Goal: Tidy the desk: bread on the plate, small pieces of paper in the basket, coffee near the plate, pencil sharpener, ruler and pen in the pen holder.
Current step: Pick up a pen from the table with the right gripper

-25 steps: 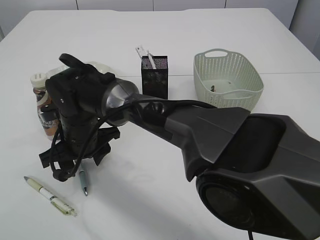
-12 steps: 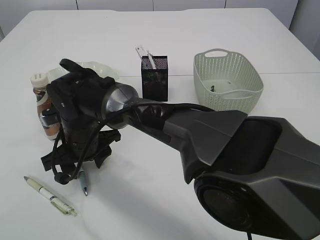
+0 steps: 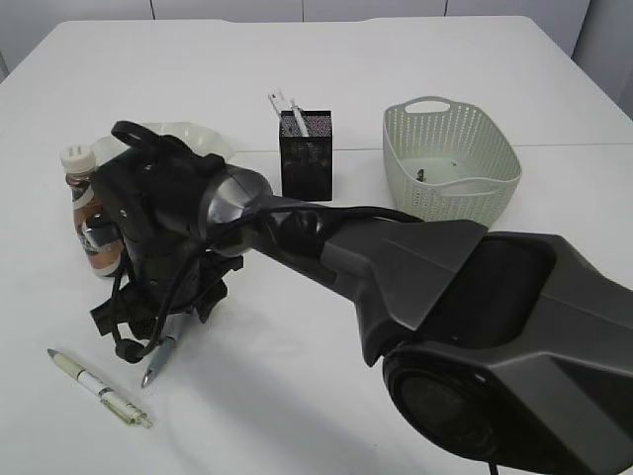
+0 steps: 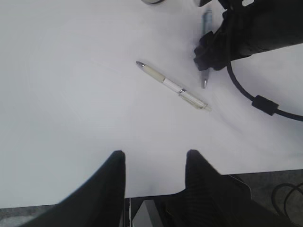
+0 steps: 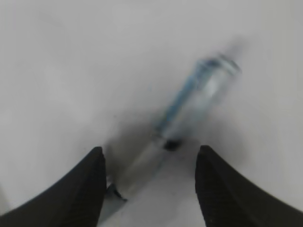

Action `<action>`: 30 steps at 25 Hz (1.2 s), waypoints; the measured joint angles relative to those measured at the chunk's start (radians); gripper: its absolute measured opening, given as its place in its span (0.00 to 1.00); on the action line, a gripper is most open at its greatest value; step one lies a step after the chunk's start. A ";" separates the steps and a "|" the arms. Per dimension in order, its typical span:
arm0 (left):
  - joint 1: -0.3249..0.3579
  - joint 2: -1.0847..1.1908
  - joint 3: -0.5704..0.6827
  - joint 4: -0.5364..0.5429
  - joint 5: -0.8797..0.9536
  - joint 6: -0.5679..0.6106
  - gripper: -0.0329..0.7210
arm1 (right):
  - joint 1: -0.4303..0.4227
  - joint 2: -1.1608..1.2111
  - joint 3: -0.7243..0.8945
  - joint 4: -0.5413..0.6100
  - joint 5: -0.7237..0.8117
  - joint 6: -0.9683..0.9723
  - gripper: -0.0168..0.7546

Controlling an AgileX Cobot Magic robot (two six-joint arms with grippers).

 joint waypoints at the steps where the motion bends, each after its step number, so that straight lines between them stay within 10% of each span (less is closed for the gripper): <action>1: 0.000 0.000 0.000 0.000 0.000 0.000 0.45 | 0.000 0.000 0.000 -0.015 -0.002 0.000 0.63; 30: 0.000 0.000 0.000 -0.001 0.000 0.000 0.45 | -0.017 0.002 -0.002 0.071 -0.004 0.035 0.63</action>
